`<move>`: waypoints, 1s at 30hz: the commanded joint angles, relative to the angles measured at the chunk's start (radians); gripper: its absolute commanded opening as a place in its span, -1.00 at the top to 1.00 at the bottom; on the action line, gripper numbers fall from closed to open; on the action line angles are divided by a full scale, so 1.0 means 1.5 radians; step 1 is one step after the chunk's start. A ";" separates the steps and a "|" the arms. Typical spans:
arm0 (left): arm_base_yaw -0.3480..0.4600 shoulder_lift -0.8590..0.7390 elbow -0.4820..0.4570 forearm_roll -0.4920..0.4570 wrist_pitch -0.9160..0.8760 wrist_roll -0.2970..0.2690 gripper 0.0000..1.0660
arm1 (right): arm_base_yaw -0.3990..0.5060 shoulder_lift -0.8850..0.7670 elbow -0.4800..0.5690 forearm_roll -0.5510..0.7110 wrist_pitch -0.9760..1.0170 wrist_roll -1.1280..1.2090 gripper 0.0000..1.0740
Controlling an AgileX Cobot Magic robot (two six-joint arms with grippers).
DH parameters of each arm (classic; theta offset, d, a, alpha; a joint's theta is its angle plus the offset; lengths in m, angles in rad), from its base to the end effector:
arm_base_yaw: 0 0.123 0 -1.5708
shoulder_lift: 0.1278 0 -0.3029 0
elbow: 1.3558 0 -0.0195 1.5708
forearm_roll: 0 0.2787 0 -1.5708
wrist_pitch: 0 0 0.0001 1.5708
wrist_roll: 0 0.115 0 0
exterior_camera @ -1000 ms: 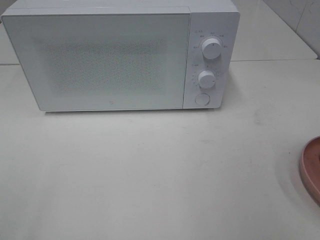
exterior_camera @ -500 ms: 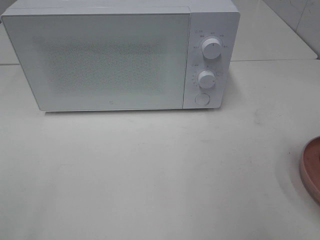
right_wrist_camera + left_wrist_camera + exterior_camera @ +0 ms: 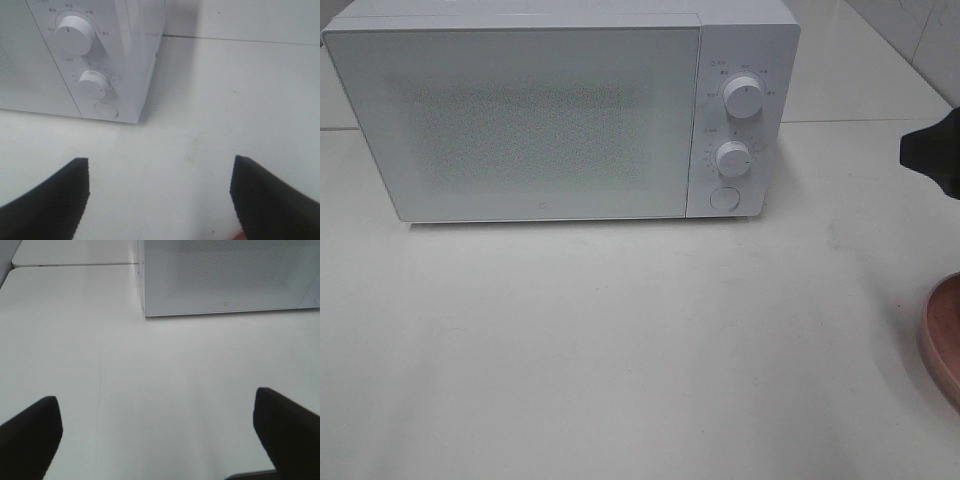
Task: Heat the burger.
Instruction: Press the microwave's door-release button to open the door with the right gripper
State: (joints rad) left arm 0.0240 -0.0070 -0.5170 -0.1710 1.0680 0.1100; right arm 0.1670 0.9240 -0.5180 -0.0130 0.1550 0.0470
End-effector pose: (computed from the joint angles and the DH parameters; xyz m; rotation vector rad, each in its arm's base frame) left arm 0.0191 -0.0167 0.2858 0.0978 2.0156 -0.1189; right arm 0.2198 0.0368 0.2646 -0.1346 2.0424 0.1235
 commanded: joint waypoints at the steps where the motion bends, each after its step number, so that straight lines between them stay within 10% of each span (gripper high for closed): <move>1: 0.001 -0.005 0.001 -0.006 0.001 -0.002 -0.81 | 0.002 0.023 -0.002 0.001 -0.046 0.007 -0.41; 23: 0.001 -0.005 0.001 -0.006 0.001 -0.002 -0.81 | 0.012 0.245 0.055 0.009 -0.483 -0.001 -0.41; 30: 0.001 -0.005 0.001 -0.006 0.001 -0.002 -0.81 | 0.109 0.347 0.110 0.185 -0.677 -0.128 -0.41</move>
State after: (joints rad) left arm 0.0240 -0.0070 -0.5170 -0.1710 1.0680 0.1100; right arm 0.2840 1.4020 -0.3680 0.1460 -0.7540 -0.0670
